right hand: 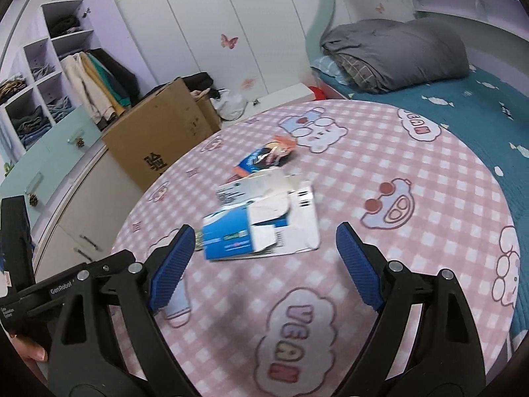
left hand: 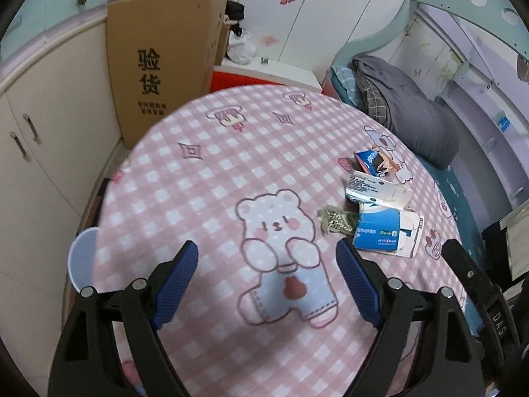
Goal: Collect trash
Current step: 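Move both open tools back over the table toward the blue box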
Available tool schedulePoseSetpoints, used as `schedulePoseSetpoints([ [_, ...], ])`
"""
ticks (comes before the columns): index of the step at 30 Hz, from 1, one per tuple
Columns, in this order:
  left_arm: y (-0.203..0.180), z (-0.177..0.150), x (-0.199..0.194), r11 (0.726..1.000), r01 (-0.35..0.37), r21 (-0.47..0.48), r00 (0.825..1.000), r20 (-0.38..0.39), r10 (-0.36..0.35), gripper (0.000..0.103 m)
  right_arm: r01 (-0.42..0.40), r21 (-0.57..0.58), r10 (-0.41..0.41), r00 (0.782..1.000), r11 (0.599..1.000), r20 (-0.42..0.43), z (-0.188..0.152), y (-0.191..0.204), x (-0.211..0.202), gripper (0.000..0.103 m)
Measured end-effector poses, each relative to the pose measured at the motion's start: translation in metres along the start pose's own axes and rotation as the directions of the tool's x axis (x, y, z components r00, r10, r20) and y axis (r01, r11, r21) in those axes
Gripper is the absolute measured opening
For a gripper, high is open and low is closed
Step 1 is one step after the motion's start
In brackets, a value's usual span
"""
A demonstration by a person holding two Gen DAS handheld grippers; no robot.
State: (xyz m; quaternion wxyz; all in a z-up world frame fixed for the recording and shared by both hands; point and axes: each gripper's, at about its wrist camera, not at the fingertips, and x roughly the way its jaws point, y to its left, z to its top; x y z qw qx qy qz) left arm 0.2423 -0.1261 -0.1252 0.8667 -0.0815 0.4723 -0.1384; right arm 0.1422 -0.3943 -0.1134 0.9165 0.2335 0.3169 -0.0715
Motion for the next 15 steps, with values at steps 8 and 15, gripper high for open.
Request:
schedulePoseSetpoints([
  [8, -0.018, 0.009, 0.038, 0.997, 0.074, -0.012, 0.996, -0.053, -0.074, 0.083, 0.016, -0.003, -0.016, 1.0, 1.0, -0.015, 0.006, -0.011, 0.014, 0.085],
  [15, -0.02, 0.016, 0.049, 0.996, 0.077, -0.054, 0.996, -0.047, -0.079, 0.083, -0.021, -0.008, 0.02, 0.996, 1.0, -0.081, 0.013, -0.018, 0.037, 0.085],
])
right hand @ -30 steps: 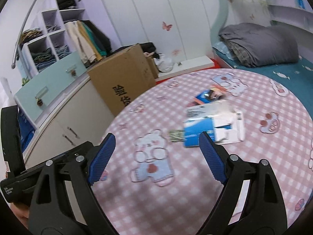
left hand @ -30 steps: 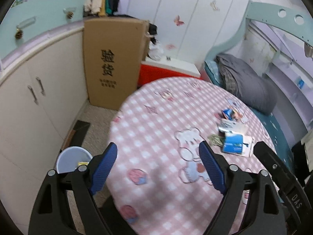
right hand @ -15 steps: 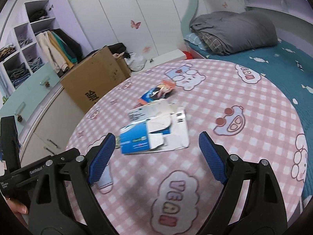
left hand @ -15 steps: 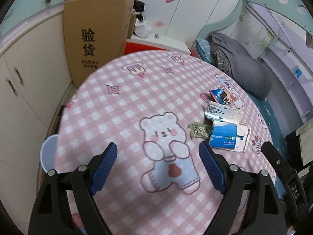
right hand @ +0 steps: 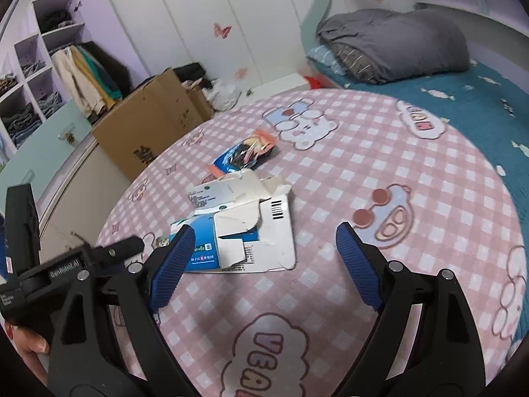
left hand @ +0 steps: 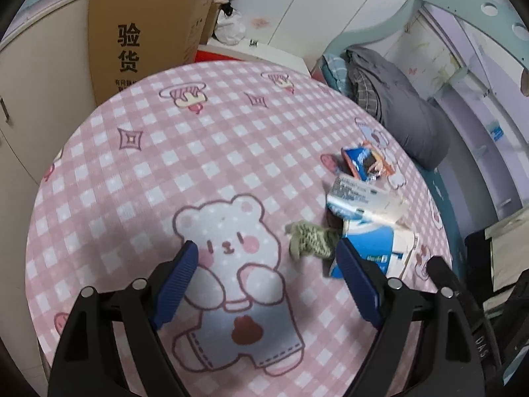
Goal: Collect trash
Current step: 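Move both open tools back over the table toward the blue box, then grasp the green wrapper with the left gripper while the right gripper grasps the white-blue box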
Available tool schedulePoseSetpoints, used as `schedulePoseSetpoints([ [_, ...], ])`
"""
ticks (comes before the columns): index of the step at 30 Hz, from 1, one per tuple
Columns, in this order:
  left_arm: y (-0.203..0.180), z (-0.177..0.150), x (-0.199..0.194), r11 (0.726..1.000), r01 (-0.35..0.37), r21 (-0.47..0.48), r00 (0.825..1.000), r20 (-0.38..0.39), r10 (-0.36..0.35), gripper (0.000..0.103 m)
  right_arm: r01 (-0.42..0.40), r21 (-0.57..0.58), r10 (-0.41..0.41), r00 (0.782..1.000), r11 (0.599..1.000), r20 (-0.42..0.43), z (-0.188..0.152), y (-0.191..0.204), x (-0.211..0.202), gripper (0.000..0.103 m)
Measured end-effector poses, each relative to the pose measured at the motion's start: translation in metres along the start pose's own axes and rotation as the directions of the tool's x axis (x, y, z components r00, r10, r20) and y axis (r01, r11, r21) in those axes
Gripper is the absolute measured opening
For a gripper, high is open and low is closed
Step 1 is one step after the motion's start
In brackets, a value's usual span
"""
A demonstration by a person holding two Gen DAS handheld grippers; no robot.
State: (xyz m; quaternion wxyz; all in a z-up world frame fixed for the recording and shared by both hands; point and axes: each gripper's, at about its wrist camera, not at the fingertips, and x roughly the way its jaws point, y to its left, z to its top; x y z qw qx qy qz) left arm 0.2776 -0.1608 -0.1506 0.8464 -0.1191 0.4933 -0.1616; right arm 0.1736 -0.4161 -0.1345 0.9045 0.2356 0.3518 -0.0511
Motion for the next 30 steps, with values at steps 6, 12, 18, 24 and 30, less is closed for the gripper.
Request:
schedulePoseSetpoints([
  [6, 0.008, 0.005, -0.007, 1.0, -0.029, -0.008, 0.999, 0.034, 0.03, 0.083, -0.085, 0.028, 0.087, 0.992, 0.996, -0.086, 0.005, -0.002, 0.028, 0.086],
  [12, 0.01, 0.001, -0.01, 0.999, -0.03, 0.02, 0.999, 0.03, 0.03, 0.083, -0.191, 0.086, 0.2, 0.973, 0.978, -0.112, 0.011, -0.005, 0.032, 0.083],
  [18, -0.003, -0.005, 0.001, 0.994, -0.067, 0.09, 0.998, 0.022, 0.065, 0.083, -0.269, 0.155, 0.292, 0.945, 0.951, -0.146, 0.014, -0.019, 0.041, 0.044],
  [24, -0.002, -0.004, 0.002, 0.995, -0.06, 0.083, 0.998, 0.018, 0.059, 0.083, -0.384, 0.183, 0.405, 0.909, 0.905, -0.095, 0.01, -0.024, 0.033, 0.008],
  [30, -0.005, -0.003, -0.005, 0.997, -0.043, 0.061, 0.999, 0.026, 0.042, 0.083, -0.287, 0.077, 0.28, 0.955, 0.955, 0.096, 0.013, -0.024, -0.021, 0.004],
])
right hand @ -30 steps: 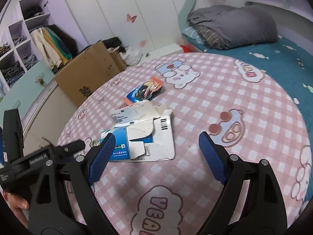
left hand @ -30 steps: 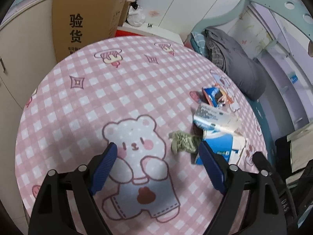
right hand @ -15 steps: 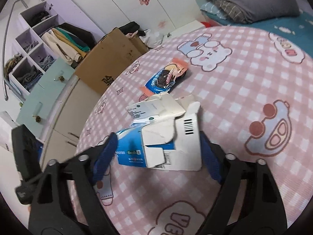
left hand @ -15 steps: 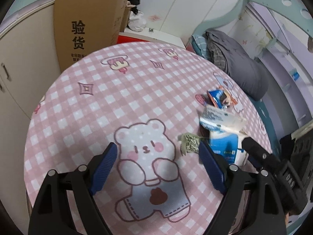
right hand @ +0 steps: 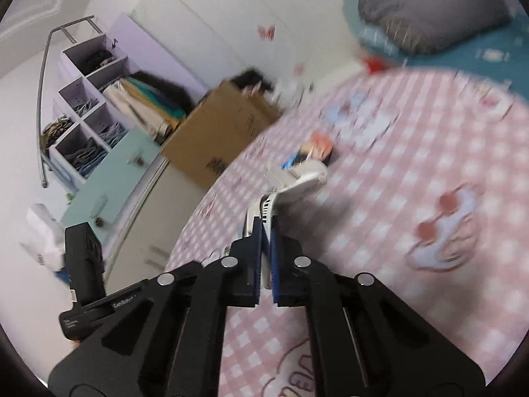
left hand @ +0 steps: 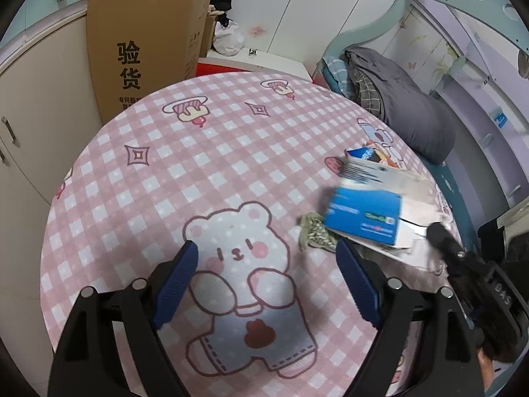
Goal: Collect trash
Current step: 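Grasp the green wrapper with the left gripper while the right gripper grasps the white-blue box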
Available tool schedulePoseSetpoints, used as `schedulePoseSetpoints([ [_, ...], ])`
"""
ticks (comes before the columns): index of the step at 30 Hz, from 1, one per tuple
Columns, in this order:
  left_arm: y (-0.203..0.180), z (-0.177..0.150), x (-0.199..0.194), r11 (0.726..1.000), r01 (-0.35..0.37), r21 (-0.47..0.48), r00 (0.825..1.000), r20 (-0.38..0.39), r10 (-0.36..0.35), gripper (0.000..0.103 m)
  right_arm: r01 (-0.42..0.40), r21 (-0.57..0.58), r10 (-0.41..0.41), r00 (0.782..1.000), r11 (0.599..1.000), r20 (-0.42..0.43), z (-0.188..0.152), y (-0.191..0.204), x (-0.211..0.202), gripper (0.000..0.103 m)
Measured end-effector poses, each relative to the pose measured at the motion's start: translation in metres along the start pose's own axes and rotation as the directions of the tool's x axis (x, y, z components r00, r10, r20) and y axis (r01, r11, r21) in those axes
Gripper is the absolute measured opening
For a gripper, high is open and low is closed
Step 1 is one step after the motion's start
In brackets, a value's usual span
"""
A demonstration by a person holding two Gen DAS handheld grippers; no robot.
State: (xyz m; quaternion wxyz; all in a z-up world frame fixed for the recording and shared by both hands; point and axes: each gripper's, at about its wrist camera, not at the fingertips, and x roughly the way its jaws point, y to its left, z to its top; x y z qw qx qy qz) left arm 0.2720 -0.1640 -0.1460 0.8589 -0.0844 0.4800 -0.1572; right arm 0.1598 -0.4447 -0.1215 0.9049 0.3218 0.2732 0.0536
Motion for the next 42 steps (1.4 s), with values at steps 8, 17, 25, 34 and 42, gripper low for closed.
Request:
schedulePoseSetpoints([
  [8, -0.028, -0.001, 0.012, 0.996, 0.056, -0.067, 0.997, -0.053, -0.06, 0.083, 0.202, -0.107, -0.186, 0.971, 0.973, 0.15, -0.005, 0.012, -0.031, 0.004],
  [17, -0.076, -0.004, 0.033, 0.995, 0.082, -0.064, 0.994, -0.072, -0.087, 0.083, 0.237, -0.067, -0.211, 0.939, 0.969, 0.27, -0.002, -0.003, -0.066, 0.003],
  [25, -0.117, -0.011, 0.04, 0.996, 0.083, 0.034, 0.994, -0.073, -0.08, 0.07, 0.283, -0.077, -0.251, 0.925, 0.956, 0.287, 0.004, -0.009, -0.072, 0.003],
  [34, -0.133, -0.009, 0.06, 0.987, 0.042, 0.154, 0.995, -0.099, -0.026, 0.007, 0.247, -0.101, -0.218, 0.947, 0.964, 0.235, 0.003, 0.0, -0.061, 0.003],
  [42, -0.088, -0.003, 0.041, 0.989, 0.127, 0.074, 0.989, -0.09, -0.12, 0.001, 0.191, -0.125, -0.165, 0.967, 0.974, 0.195, 0.001, 0.021, -0.05, 0.003],
])
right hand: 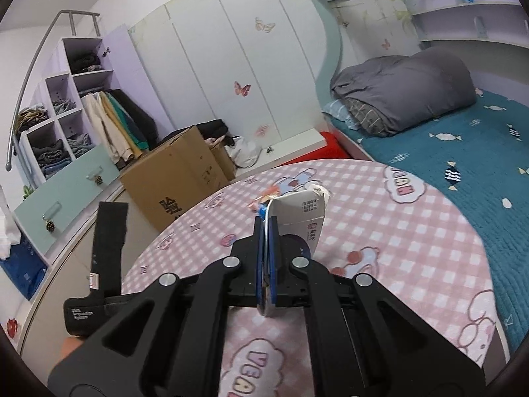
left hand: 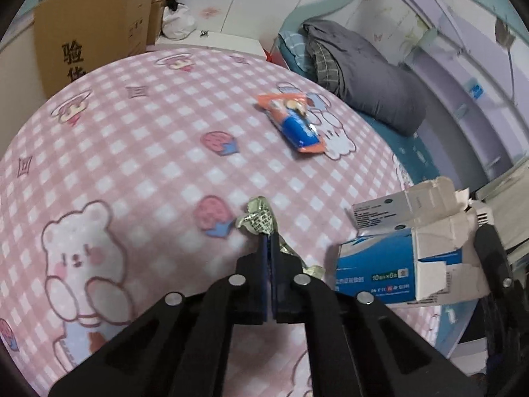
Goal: Collect trash
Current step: 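Carry both items to the wastebasket and open both grippers over it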
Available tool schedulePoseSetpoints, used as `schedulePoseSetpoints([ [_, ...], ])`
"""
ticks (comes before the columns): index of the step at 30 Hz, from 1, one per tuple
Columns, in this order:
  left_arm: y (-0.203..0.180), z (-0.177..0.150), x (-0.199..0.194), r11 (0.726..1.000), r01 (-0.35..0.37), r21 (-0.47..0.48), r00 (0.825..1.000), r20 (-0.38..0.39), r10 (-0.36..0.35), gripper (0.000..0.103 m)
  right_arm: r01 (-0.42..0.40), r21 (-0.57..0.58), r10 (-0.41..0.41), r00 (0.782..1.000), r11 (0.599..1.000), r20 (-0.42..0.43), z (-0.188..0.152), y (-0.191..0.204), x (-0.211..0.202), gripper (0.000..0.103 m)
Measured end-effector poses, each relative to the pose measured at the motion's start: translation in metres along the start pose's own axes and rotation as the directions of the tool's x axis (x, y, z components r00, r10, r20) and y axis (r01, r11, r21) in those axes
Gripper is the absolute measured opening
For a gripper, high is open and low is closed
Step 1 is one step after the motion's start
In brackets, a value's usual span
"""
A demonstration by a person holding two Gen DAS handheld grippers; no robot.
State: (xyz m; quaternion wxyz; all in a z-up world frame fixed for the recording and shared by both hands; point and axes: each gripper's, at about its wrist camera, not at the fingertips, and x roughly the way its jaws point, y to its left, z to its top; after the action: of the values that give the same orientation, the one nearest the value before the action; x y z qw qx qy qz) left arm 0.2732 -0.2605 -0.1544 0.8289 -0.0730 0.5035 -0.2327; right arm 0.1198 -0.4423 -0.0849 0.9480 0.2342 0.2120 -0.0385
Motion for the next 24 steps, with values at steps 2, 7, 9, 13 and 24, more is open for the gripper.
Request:
schedulePoseSetpoints([
  [2, 0.012, -0.001, -0.01, 1.0, -0.003, -0.011, 1.0, 0.02, 0.004, 0.001, -0.011, -0.009, 0.011, 1.0, 1.0, -0.005, 0.0, 0.009, 0.001, 0.003],
  [7, 0.047, -0.001, -0.049, 0.998, 0.02, -0.058, 0.997, 0.076, -0.016, 0.001, -0.059, -0.044, 0.058, 0.998, 0.997, -0.026, -0.002, 0.044, 0.007, 0.003],
  [9, 0.063, -0.002, -0.065, 0.997, 0.018, -0.076, 0.995, 0.102, -0.01, 0.001, -0.09, -0.064, 0.088, 0.995, 0.994, -0.04, -0.004, 0.064, 0.012, 0.003],
  [13, 0.099, -0.005, -0.097, 0.993, 0.022, -0.116, 0.99, 0.144, -0.005, 0.001, -0.174, -0.099, 0.166, 0.982, 0.98, -0.086, -0.013, 0.114, 0.027, 0.003],
  [24, 0.254, -0.035, -0.191, 0.954, -0.05, -0.295, 0.957, 0.26, 0.13, 0.001, -0.404, -0.201, 0.344, 0.897, 0.892, -0.277, -0.074, 0.285, 0.09, 0.003],
])
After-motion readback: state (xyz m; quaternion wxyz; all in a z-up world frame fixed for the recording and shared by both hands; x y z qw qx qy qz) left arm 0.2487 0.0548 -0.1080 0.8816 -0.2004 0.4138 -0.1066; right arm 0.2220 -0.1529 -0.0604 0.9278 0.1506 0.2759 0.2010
